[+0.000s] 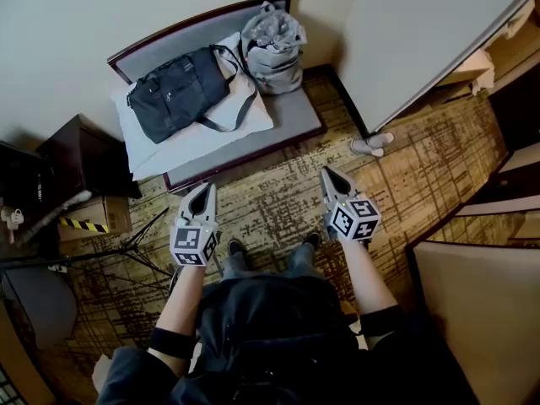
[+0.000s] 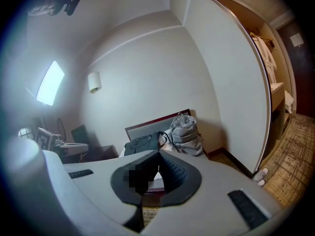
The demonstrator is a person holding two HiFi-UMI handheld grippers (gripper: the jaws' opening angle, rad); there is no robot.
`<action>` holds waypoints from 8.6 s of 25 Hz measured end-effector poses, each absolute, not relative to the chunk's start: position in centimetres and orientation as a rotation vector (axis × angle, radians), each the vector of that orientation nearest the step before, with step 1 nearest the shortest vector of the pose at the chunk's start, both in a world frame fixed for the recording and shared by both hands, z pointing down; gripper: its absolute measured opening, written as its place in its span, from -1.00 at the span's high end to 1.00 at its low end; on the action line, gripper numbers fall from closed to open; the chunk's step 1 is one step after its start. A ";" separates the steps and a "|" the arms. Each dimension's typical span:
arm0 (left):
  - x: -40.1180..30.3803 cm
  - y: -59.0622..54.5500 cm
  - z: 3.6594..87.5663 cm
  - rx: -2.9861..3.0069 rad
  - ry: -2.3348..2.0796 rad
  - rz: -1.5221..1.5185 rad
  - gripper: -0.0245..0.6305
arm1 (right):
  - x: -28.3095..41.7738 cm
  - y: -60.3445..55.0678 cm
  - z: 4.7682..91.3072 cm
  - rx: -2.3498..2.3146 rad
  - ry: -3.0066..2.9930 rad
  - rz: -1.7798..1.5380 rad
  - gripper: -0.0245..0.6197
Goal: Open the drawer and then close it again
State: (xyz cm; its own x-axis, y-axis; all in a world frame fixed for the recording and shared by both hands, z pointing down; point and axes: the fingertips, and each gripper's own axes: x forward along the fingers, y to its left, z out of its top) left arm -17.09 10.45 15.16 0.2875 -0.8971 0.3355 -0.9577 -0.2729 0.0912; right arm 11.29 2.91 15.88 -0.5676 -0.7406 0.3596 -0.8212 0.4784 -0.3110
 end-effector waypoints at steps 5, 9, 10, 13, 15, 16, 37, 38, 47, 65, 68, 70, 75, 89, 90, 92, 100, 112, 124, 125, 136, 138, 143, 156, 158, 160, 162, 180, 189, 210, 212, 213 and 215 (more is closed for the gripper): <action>-17.1 11.0 15.3 2.279 -1.699 0.344 0.92 | 11.8 3.6 16.1 1.353 -2.546 0.693 0.92; -17.2 11.2 15.5 2.254 -1.702 0.306 0.92 | 11.9 3.9 16.5 1.348 -2.547 0.719 0.92; -17.3 11.3 15.5 2.249 -1.706 0.300 0.92 | 11.9 4.0 16.7 1.346 -2.546 0.722 0.92; -17.7 11.4 15.5 2.240 -1.721 0.298 0.92 | 11.6 3.9 16.7 1.340 -2.546 0.717 0.92; -18.0 11.5 15.6 2.234 -1.728 0.305 0.92 | 11.2 4.0 16.7 1.330 -2.548 0.715 0.92; -18.1 11.6 15.7 2.231 -1.730 0.308 0.92 | 11.1 4.0 16.8 1.325 -2.547 0.712 0.92; -26.2 16.3 17.0 2.039 -1.895 0.311 0.92 | -7.3 5.8 24.0 0.539 -2.541 0.158 0.82; -26.2 16.6 17.3 2.002 -1.925 0.308 0.92 | -8.3 6.1 24.7 0.457 -2.539 0.105 0.81; -23.6 21.6 22.1 1.695 -2.118 0.315 0.92 | -14.8 12.0 34.5 -0.248 -2.391 -0.524 0.63; -32.6 25.5 43.1 1.496 -2.222 0.232 0.92 | -28.8 13.7 62.1 -0.561 -2.146 -1.191 0.12; -33.5 24.6 46.6 1.489 -2.216 0.184 0.92 | -30.5 13.8 65.7 -0.531 -2.170 -1.172 0.13; -34.0 23.9 48.9 1.501 -2.207 0.162 0.92 | -31.3 13.5 67.9 -0.500 -2.183 -1.156 0.13; -35.2 21.9 54.1 1.498 -2.189 0.122 0.92 | -33.2 11.9 72.8 -0.438 -2.191 -1.140 0.13; -37.0 17.1 64.2 1.543 -2.200 0.072 0.92 | -37.1 9.2 81.0 -0.255 -2.247 -1.207 0.14; -37.0 17.1 64.5 1.544 -2.200 0.068 0.92 | -37.3 9.0 81.2 -0.236 -2.251 -1.211 0.14; -37.0 17.0 65.0 1.547 -2.197 0.063 0.92 | -37.7 8.4 81.3 -0.191 -2.261 -1.211 0.15; -36.7 16.9 66.5 1.568 -2.175 0.071 0.92 | -38.3 7.2 82.5 -0.101 -2.247 -1.234 0.17; -36.9 17.0 68.1 1.609 -2.155 0.077 0.92 | -39.3 6.4 82.8 0.047 -2.272 -1.340 0.53; -36.5 15.7 67.9 1.659 -2.147 0.100 0.92 | -39.5 6.5 82.2 0.070 -2.302 -1.342 0.69; -36.5 15.8 68.0 1.657 -2.146 0.105 0.92 | -39.5 6.5 82.2 0.066 -2.303 -1.337 0.69; -36.6 16.4 68.0 1.636 -2.161 0.124 0.92 | -38.5 8.2 82.1 0.040 -2.320 -1.304 0.69; -36.4 16.7 67.8 1.630 -2.160 0.126 0.92 | -38.2 8.9 82.1 0.034 -2.322 -1.290 0.69; -35.3 18.1 66.7 1.605 -2.150 0.130 0.92 | -37.2 10.9 82.0 0.022 -2.324 -1.243 0.69; -33.7 21.1 63.7 1.597 -2.137 0.196 0.92 | -33.9 17.3 81.7 -0.058 -2.335 -1.140 0.72; -33.6 21.2 63.3 1.595 -2.145 0.189 0.92 | -33.6 18.0 81.6 -0.064 -2.334 -1.110 0.73; -33.3 21.3 62.8 1.593 -2.147 0.185 0.92 | -33.1 18.8 81.5 -0.078 -2.330 -1.084 0.74; -33.1 21.5 62.5 1.595 -2.142 0.191 0.92 | -32.7 19.6 81.5 -0.092 -2.330 -1.067 0.77; -32.3 26.4 64.4 1.454 -2.099 0.284 0.92 | -30.9 22.7 81.4 -0.125 -2.295 -0.913 0.83; -32.1 26.7 63.9 1.460 -2.091 0.289 0.92 | -30.4 23.9 81.4 -0.139 -2.287 -0.864 0.84; -32.7 29.0 52.7 1.464 -2.097 0.348 0.92 | -26.6 23.1 68.6 -0.128 -2.288 -0.481 0.91; -32.5 29.2 50.4 1.490 -2.104 0.362 0.92 | -26.5 22.4 64.3 -0.099 -2.312 -0.417 0.91; -32.2 28.9 49.0 1.494 -2.101 0.349 0.92 | -26.3 22.0 62.2 -0.081 -2.322 -0.380 0.91; -31.9 28.7 46.4 1.495 -2.100 0.337 0.92 | -25.9 21.0 58.4 -0.049 -2.337 -0.314 0.91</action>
